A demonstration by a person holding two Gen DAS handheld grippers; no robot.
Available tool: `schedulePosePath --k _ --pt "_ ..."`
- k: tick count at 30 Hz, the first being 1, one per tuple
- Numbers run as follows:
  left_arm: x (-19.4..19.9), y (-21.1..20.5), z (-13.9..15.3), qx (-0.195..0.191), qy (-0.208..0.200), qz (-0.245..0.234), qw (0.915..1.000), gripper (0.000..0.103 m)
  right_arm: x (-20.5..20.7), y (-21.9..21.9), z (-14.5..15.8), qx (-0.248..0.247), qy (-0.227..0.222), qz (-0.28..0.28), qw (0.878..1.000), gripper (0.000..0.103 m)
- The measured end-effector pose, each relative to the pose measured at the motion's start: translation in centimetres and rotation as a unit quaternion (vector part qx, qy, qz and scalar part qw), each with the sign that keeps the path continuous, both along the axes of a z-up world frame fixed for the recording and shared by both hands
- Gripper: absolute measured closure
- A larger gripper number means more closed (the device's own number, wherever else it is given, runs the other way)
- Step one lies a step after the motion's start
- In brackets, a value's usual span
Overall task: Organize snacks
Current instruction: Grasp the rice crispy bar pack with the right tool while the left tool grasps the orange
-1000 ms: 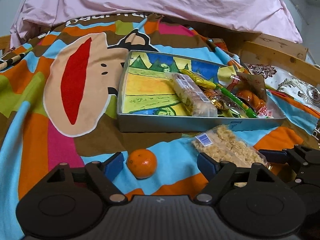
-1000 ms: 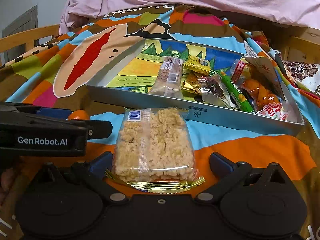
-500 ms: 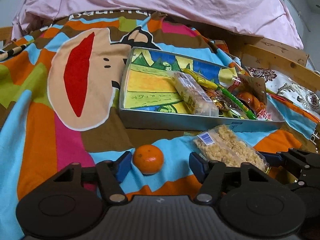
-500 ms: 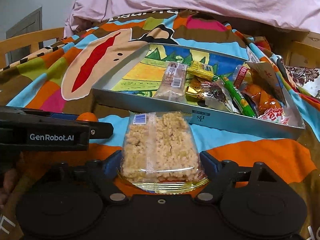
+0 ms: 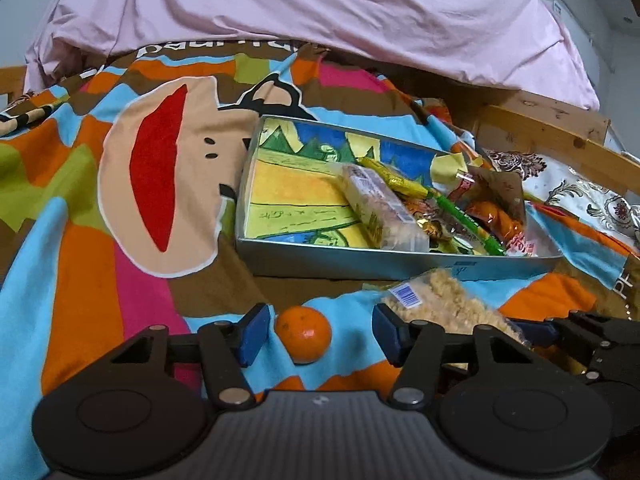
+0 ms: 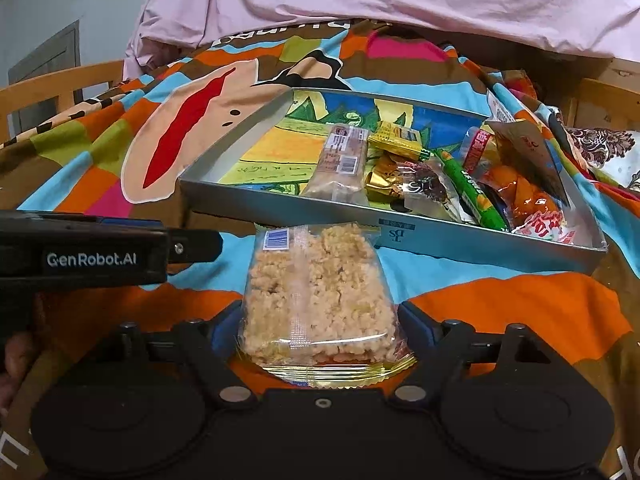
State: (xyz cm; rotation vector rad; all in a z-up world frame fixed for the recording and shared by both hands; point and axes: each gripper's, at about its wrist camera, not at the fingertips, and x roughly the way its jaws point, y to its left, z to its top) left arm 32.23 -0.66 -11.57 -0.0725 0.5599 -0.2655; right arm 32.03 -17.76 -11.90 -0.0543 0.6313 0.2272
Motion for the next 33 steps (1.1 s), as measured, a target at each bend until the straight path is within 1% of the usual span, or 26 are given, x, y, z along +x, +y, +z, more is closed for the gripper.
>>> schedulePosePath --k 5,7,9,10,12,13,17,20,22,23,25,27,28,29,30,31,32,33 --pt "0.8 -0.3 0.1 0.009 0.016 -0.012 0.9998 0.038 0.3 -0.2 0.1 0.01 0.005 0.002 1.0 0.019" --pt "1.0 -0.7 0.3 0.02 0.013 -0.017 0.9996 0.038 0.5 -0.3 0.2 0.016 0.007 0.004 1.0 0.019" --pt "1.0 -1.2 0.6 0.035 -0.001 -0.028 0.999 0.038 0.6 -0.4 0.2 0.021 0.009 0.004 1.0 0.019" --pt "1.0 -1.5 0.6 0.043 -0.004 -0.037 0.9984 0.036 0.6 -0.5 0.2 0.023 0.01 0.004 1.0 0.019" --pt "1.1 -1.9 0.4 0.051 0.001 -0.049 0.9975 0.035 0.6 -0.6 0.2 0.026 0.012 0.004 1.0 0.02" --pt "1.2 -1.8 0.3 0.05 0.004 -0.045 0.9977 0.035 0.6 -0.6 0.2 0.028 0.012 0.003 1.0 0.021" --pt "1.4 -0.8 0.2 0.025 0.016 -0.037 0.9989 0.036 0.5 -0.8 0.3 0.033 0.011 0.001 0.999 0.024" --pt "1.5 -0.6 0.1 0.031 0.024 -0.028 0.9989 0.037 0.4 -1.0 0.4 0.033 0.014 -0.002 0.999 0.025" --pt "1.9 -0.7 -0.2 0.04 0.042 -0.019 0.9981 0.037 0.2 -1.1 0.6 0.033 0.018 -0.006 0.999 0.025" --pt "2.1 -0.7 -0.3 0.041 0.052 -0.016 0.9977 0.037 0.0 -1.2 0.8 0.034 0.02 -0.009 0.999 0.025" --pt "2.2 -0.5 -0.4 0.038 0.054 -0.016 0.9976 0.037 -0.5 -1.5 1.0 0.035 0.025 -0.017 0.999 0.025" --pt "2.1 -0.6 -0.4 0.041 0.053 -0.018 0.9976 0.041 -0.9 -1.6 1.1 0.034 0.025 -0.017 0.999 0.025" --pt "2.1 -0.6 -0.4 0.044 0.053 -0.017 0.9975 0.045 -1.1 -1.6 1.0 0.031 0.023 -0.017 0.999 0.025" --pt "2.0 -0.7 -0.4 0.045 0.053 -0.016 0.9975 0.053 -1.1 -1.6 1.0 0.03 0.023 -0.017 0.999 0.025" --pt "1.9 -0.7 -0.4 0.047 0.053 -0.014 0.9974 0.057 -1.1 -1.6 1.0 0.031 0.023 -0.018 0.999 0.025" --pt "1.8 -0.7 -0.4 0.049 0.054 -0.011 0.9973 0.065 -1.2 -1.6 1.1 0.031 0.023 -0.019 0.999 0.025" --pt "1.6 -0.7 -0.4 0.051 0.056 -0.01 0.997 0.069 -1.2 -1.7 1.1 0.031 0.023 -0.019 0.999 0.026" --pt "1.4 -0.7 -0.3 0.051 0.058 -0.01 0.9969 0.069 -1.4 -1.8 1.1 0.03 0.024 -0.02 0.999 0.026"
